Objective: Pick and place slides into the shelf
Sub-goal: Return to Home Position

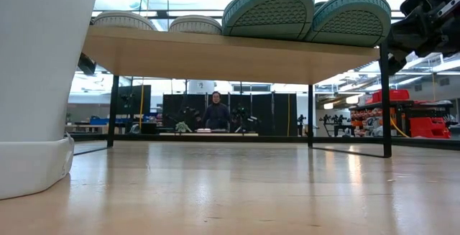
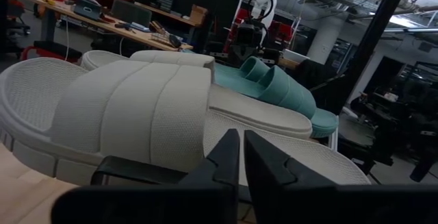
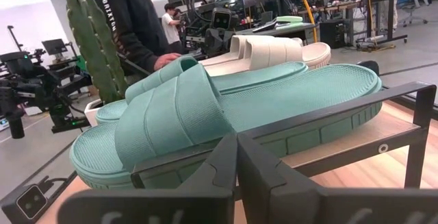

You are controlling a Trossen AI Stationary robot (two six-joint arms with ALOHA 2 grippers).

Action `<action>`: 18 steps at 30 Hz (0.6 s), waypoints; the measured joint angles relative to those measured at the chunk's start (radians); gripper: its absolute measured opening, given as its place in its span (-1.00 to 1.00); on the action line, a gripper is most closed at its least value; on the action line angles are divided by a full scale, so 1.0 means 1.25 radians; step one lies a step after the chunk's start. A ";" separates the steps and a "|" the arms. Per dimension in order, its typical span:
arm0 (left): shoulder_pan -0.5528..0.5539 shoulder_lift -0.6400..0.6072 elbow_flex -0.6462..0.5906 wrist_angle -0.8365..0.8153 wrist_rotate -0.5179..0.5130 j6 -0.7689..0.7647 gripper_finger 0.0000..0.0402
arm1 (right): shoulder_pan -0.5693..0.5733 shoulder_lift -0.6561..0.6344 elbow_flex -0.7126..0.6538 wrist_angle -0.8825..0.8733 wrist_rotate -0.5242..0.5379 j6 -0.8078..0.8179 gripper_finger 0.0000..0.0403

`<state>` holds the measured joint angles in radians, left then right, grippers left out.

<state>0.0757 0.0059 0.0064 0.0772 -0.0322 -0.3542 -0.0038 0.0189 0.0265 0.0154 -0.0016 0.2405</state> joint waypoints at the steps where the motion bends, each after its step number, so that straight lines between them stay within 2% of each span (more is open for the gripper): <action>1: 0.000 0.000 0.000 0.000 0.000 0.000 -0.88 | 0.000 0.000 0.000 0.000 0.000 0.000 -0.91; 18: 0.000 0.000 0.000 0.000 0.000 0.000 -0.82 | 0.000 0.000 0.000 0.000 0.000 0.000 -0.91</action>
<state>0.0753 0.0059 0.0063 0.0776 -0.0319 -0.3540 -0.0040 0.0189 0.0265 0.0154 -0.0013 0.2405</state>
